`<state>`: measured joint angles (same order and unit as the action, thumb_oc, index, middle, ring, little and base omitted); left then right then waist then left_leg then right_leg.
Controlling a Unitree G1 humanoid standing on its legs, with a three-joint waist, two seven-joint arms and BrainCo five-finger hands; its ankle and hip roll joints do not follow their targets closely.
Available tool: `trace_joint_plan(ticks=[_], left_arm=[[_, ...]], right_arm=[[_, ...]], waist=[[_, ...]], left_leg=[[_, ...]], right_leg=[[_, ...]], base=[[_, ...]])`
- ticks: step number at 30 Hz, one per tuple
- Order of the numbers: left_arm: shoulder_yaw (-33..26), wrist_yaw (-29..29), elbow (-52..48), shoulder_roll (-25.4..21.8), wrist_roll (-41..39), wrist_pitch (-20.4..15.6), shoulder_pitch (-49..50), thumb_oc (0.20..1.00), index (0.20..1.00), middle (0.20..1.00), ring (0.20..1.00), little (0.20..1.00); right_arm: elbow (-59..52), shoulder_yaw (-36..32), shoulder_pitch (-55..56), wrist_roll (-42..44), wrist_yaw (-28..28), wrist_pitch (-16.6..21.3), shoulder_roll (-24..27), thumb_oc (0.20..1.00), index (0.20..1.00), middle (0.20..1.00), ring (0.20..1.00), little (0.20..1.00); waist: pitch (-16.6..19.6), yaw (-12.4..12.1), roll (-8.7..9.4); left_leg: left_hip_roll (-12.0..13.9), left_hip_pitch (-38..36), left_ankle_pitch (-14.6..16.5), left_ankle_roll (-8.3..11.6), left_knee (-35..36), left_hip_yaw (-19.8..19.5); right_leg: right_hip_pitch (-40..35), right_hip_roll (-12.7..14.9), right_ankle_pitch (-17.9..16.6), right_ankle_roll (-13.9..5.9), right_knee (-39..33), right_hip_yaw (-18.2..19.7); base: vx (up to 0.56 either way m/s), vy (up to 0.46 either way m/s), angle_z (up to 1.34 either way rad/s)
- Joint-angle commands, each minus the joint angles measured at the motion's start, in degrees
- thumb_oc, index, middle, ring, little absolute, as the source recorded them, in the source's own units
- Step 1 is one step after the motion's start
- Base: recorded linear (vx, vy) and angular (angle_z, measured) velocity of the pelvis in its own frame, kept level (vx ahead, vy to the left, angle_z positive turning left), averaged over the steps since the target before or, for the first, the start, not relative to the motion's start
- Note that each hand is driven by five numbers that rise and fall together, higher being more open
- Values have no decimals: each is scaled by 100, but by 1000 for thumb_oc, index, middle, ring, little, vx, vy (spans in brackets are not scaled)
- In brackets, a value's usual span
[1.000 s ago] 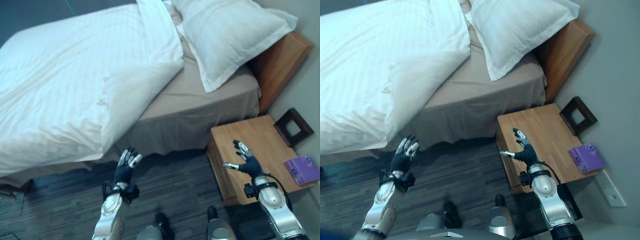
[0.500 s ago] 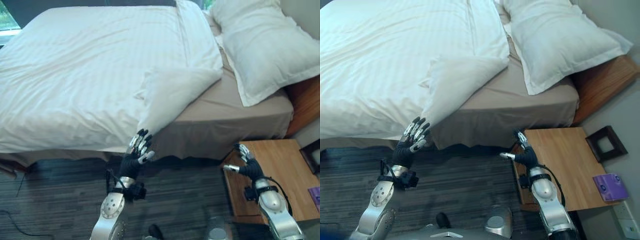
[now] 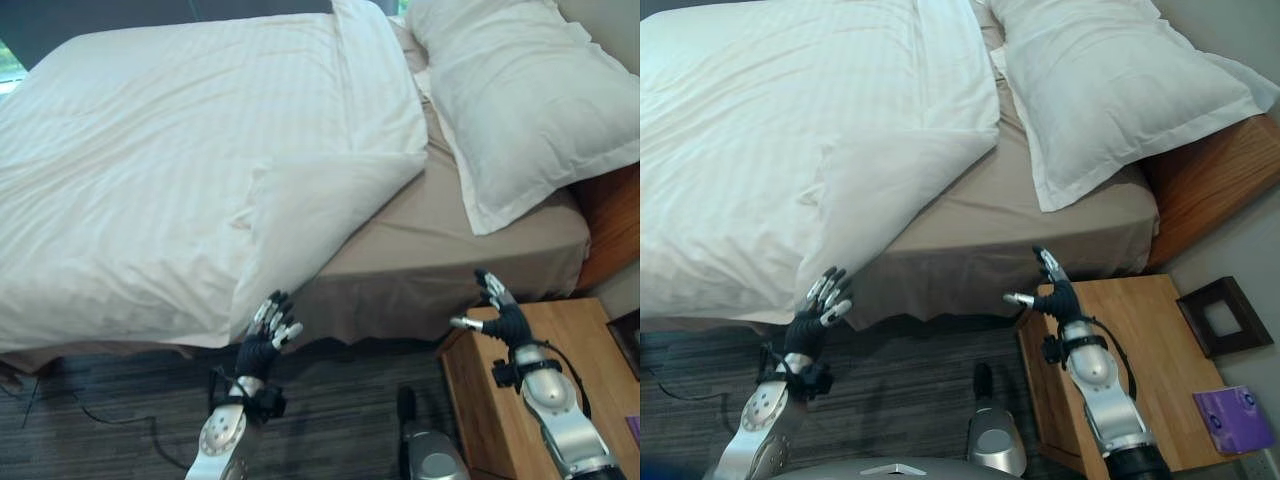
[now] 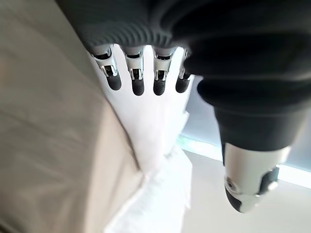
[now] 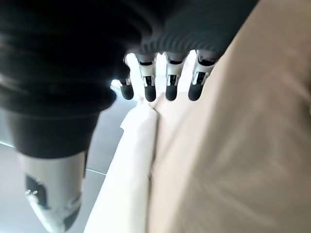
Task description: Making the bed.
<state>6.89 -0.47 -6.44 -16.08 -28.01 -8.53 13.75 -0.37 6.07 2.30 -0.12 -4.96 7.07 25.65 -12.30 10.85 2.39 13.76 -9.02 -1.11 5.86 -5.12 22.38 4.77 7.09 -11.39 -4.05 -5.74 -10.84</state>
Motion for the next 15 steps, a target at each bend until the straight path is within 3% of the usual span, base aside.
trace_joint_plan(ticks=[1, 4, 5, 6, 10, 11, 15], left_arm=[[-312, 142, -663, -278, 31, -620, -39, 1000, 1000, 1000, 1000, 1000], [-419, 280, -730, -271, 118, -698, -11, 1000, 1000, 1000, 1000, 1000], [-486, 322, -730, -279, 166, -715, 17, 1000, 1000, 1000, 1000, 1000], [-620, 408, -689, -279, 250, -773, 137, 1000, 1000, 1000, 1000, 1000], [-714, 491, -660, -294, 294, -808, 283, 1000, 1000, 1000, 1000, 1000], [-753, 415, -514, -352, 332, -730, 423, 1000, 1000, 1000, 1000, 1000], [-538, 445, -436, -485, 708, -643, 308, 1000, 1000, 1000, 1000, 1000]], right_arm=[[-443, -113, -280, -120, -271, 499, 119, 1000, 1000, 1000, 1000, 1000], [-435, -159, -246, -101, -325, 506, 94, 1000, 1000, 1000, 1000, 1000], [-423, -163, -224, -130, -327, 494, 100, 1000, 1000, 1000, 1000, 1000], [-416, -155, -190, -236, -303, 495, 113, 1000, 1000, 1000, 1000, 1000], [-402, -136, -220, -278, -349, 471, 158, 1000, 1000, 1000, 1000, 1000], [-415, -162, -138, -383, -264, 416, 125, 1000, 1000, 1000, 1000, 1000], [-335, -62, -106, -516, -268, 388, 6, 1000, 1000, 1000, 1000, 1000]], waist=[[-161, -104, 606], [-226, -150, 661], [-234, -181, 649], [-201, -236, 547], [-180, -352, 423], [-94, -405, 290], [-7, -311, 471]], left_leg=[[57, 751, 74, 297, -1796, -267], [15, 1046, 181, 229, -1764, -348], [-63, 1127, 310, 190, -1553, -383], [-100, 1112, 333, 129, -907, -399], [51, 1105, -65, 190, -153, -406], [7, 948, -127, 120, 295, -411], [-241, 704, -152, -32, 668, -339]], right_leg=[[-597, 429, 717, -120, 129, 87], [-697, 453, 770, -139, 117, -5], [-703, 470, 767, -172, 115, -11], [-691, 521, 780, -311, 118, -3], [-725, 606, 831, -424, 116, 9], [-823, 701, 799, -531, 151, -70], [-700, 882, 600, -668, 564, 18]], base=[[59, -201, 19], [104, -25, 11], [203, 211, 4], [172, 194, 1], [131, 241, -9], [156, 205, -15], [135, 193, 9]])
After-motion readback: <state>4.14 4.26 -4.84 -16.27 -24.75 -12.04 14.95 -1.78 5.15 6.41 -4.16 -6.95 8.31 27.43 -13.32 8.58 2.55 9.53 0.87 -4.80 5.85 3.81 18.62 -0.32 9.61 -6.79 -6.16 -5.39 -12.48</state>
